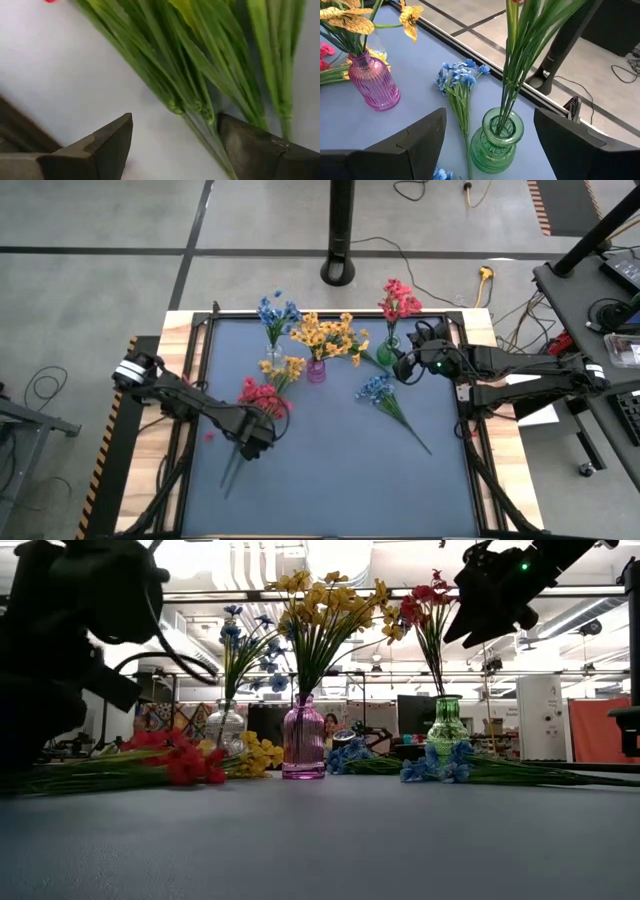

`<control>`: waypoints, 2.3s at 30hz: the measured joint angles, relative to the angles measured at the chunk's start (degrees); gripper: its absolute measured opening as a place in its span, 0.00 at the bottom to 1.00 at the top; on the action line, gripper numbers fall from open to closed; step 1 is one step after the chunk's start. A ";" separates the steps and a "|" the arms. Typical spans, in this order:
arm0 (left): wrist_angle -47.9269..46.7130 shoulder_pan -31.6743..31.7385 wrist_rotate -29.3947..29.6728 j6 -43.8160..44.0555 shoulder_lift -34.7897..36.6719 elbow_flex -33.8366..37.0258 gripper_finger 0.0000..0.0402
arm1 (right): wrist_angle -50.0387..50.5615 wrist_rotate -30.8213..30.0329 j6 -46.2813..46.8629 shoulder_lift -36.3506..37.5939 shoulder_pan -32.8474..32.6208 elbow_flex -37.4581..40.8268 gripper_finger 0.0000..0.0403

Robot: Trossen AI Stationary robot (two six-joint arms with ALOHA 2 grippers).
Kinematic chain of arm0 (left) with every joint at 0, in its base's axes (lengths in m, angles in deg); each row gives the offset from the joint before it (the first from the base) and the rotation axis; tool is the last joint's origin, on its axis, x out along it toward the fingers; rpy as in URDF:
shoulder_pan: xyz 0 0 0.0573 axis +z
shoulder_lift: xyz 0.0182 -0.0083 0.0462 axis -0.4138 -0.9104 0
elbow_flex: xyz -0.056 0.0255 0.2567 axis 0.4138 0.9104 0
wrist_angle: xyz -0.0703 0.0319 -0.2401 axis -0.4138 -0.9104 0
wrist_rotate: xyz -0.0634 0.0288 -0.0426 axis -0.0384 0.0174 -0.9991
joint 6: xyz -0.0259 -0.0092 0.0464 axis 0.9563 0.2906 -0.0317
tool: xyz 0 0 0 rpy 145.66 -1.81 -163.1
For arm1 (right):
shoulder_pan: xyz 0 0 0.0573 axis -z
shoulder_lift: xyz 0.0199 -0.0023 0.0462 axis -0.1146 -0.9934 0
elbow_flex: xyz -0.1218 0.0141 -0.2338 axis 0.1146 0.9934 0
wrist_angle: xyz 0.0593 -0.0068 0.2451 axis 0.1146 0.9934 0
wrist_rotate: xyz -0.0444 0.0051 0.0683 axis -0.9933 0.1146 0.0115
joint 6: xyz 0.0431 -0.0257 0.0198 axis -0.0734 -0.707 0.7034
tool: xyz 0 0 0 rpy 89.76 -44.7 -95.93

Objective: Sort flowers into vase by color
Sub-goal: Put the left red flowers into the green vase

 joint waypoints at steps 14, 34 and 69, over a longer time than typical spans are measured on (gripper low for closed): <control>7.34 -0.99 -2.07 1.69 0.96 3.15 0.36 | 0.12 0.02 0.02 -0.04 0.02 0.02 0.72; -19.73 -1.14 -0.31 -4.64 3.70 -10.22 0.01 | 1.52 0.02 -0.14 -0.09 0.01 0.04 0.69; 35.09 -6.41 21.15 -64.82 10.48 -19.41 0.00 | 2.64 3.80 -3.11 0.31 -4.78 1.48 0.67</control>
